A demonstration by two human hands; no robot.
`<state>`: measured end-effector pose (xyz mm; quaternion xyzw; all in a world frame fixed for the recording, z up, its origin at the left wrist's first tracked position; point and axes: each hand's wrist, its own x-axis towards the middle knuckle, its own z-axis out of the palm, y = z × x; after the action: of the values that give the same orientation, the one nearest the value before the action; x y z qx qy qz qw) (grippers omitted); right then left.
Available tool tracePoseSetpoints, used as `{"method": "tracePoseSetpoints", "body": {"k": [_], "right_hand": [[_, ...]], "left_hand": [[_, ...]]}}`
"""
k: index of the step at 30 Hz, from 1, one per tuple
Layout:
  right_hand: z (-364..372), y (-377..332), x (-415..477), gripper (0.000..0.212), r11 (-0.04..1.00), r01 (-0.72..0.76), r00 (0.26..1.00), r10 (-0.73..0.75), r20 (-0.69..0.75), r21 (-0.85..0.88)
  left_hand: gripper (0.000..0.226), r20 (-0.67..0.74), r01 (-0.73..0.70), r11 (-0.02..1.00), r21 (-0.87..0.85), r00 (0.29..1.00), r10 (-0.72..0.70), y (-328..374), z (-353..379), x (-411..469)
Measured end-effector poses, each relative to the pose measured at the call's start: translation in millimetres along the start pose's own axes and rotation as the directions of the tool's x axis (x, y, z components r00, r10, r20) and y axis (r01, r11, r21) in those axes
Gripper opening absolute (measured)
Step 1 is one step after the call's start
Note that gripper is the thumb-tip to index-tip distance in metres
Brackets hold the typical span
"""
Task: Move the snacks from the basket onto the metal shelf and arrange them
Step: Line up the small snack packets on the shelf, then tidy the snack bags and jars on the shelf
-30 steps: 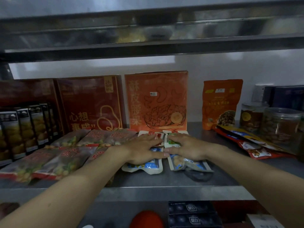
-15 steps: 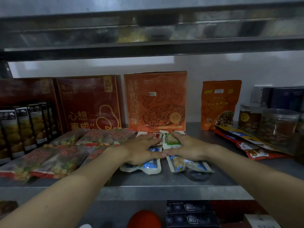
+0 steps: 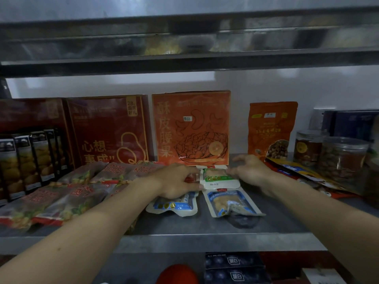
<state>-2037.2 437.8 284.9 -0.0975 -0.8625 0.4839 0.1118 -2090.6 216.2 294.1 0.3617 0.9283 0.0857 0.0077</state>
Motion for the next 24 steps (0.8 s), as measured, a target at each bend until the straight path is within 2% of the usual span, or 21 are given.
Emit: {"method": "tracePoseSetpoints", "body": {"k": [5,10,15,19,22,24], "right_hand": [[9.3,6.5,2.3,0.033,0.987,-0.019,1.0,0.017,-0.012,-0.159],[14.6,10.6,2.1,0.028,0.949,0.054,0.999,-0.052,0.014,-0.309],[7.3,3.6,-4.0,0.03,0.931,0.111,0.994,-0.11,0.021,-0.348],[-11.4,-4.4,-15.4,0.042,0.873,0.218,0.975,-0.215,0.055,-0.437],[-34.7,-4.1,-21.6,0.072,0.809,0.215,0.971,-0.235,0.035,-0.546],[-52.2,-2.0,-26.0,0.08,0.798,0.2,0.971,-0.238,0.008,-0.568]], "left_hand": [[0.058,0.045,-0.051,0.998,0.026,0.998,0.05,0.9,6.2,1.8],[0.055,0.045,-0.055,0.998,0.021,0.998,0.054,1.7,7.2,2.9],[0.052,-0.004,-0.079,0.997,0.019,0.997,0.079,8.1,0.9,2.9],[0.046,-0.117,-0.112,0.992,0.06,0.986,0.118,24.8,-4.2,5.2],[0.059,-0.204,-0.146,0.981,0.129,0.964,0.17,48.2,-5.1,14.7],[0.064,-0.217,-0.172,0.975,0.142,0.955,0.2,69.9,-4.6,22.7]]}}
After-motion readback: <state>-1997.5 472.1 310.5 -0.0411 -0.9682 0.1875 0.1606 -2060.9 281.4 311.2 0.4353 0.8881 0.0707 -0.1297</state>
